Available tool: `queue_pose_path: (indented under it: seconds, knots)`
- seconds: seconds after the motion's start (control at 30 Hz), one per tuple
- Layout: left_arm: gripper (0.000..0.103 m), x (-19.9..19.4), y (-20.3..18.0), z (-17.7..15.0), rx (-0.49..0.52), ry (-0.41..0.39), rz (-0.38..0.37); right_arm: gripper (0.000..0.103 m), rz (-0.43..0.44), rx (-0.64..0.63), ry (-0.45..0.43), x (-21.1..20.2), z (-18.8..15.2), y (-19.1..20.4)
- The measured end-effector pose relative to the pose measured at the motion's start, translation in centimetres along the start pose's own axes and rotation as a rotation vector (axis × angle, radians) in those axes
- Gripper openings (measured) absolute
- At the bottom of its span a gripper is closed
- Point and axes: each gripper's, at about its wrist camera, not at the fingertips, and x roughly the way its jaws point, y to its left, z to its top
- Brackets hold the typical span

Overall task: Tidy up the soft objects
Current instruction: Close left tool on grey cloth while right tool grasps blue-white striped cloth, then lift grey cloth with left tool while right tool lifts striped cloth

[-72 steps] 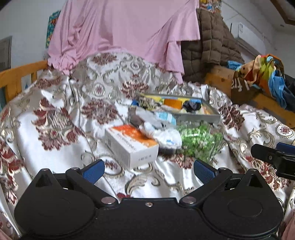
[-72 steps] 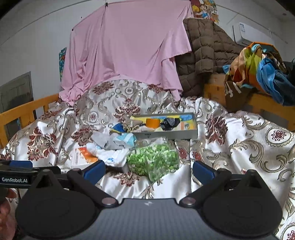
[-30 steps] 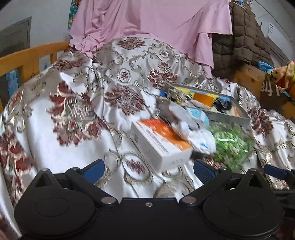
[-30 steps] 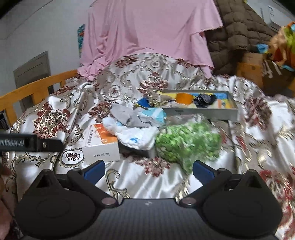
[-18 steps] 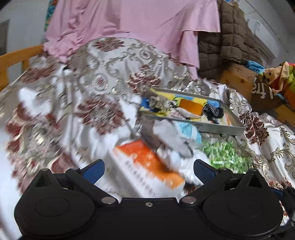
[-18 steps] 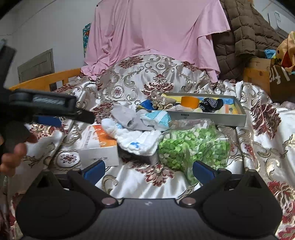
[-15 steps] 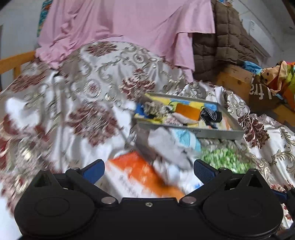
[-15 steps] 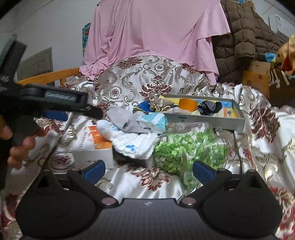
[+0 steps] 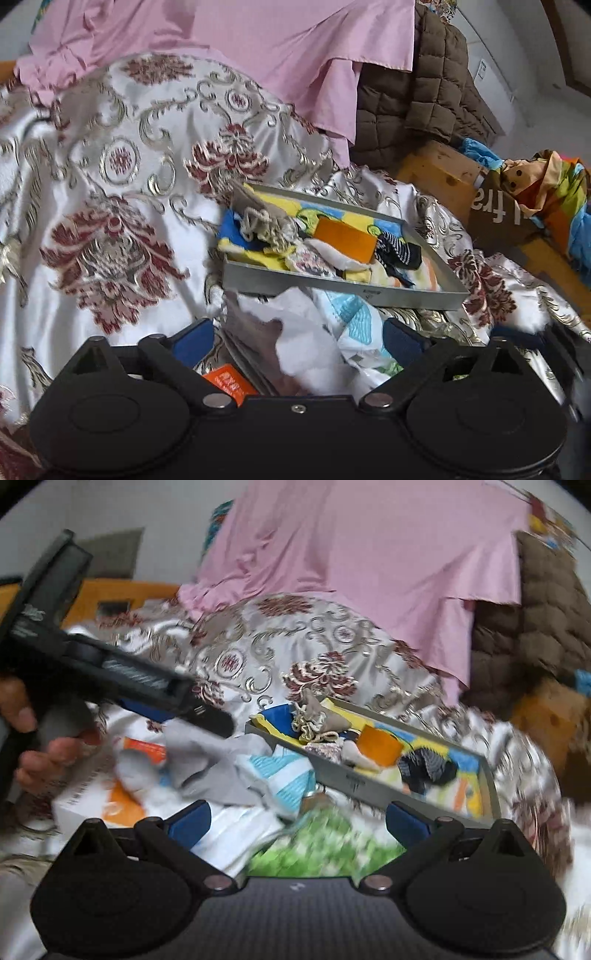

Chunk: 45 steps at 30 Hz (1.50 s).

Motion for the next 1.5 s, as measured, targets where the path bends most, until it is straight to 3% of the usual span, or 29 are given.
queue_pose_path:
  seconds: [0.2,0.3,0.47,0.63,0.73,1.0,1.07,1.3,1.37,1.5]
  knots:
    - [0.074,0.6,1.9,-0.3,-0.083,0.029,-0.058,0.102,0.082,-0.108,0.103,5.1,2.3,-1.7]
    - [0.062,0.4,2.0,-0.1,-0.077,0.025,-0.075,0.098,0.152,-0.107,0.162,7.4,3.0,-2.1]
    - [0.054,0.0,1.6,0.0,-0.037,0.018,-0.092,0.093,0.235,-0.097,0.222,9.7,3.9,-2.1]
    - [0.039,0.2,1.1,-0.2,-0.003,0.041,-0.122,0.087,0.28,-0.136,0.263,10.9,4.2,-1.5]
    - [0.034,0.4,1.0,-0.3,0.001,0.049,-0.123,0.079,0.304,-0.106,0.289,11.8,4.5,-1.7]
    - [0.017,0.3,0.7,-0.4,0.022,0.048,-0.127,0.072,0.325,0.027,0.316,12.2,4.2,-3.2]
    - [0.016,0.1,0.2,-0.5,0.058,0.044,-0.131,0.062,0.299,0.02,0.321,12.1,4.0,-3.3]
    - [0.015,-0.6,-1.9,-0.7,0.221,0.014,-0.089,0.052,0.271,0.046,0.294,11.7,3.9,-3.3]
    - [0.015,-0.8,-2.4,-0.8,0.261,0.006,-0.079,0.037,0.262,0.052,0.291,11.6,4.0,-3.4]
    - [0.016,-1.0,-3.4,-1.1,0.335,-0.008,-0.068,0.037,0.251,0.059,0.288,11.5,4.0,-3.4]
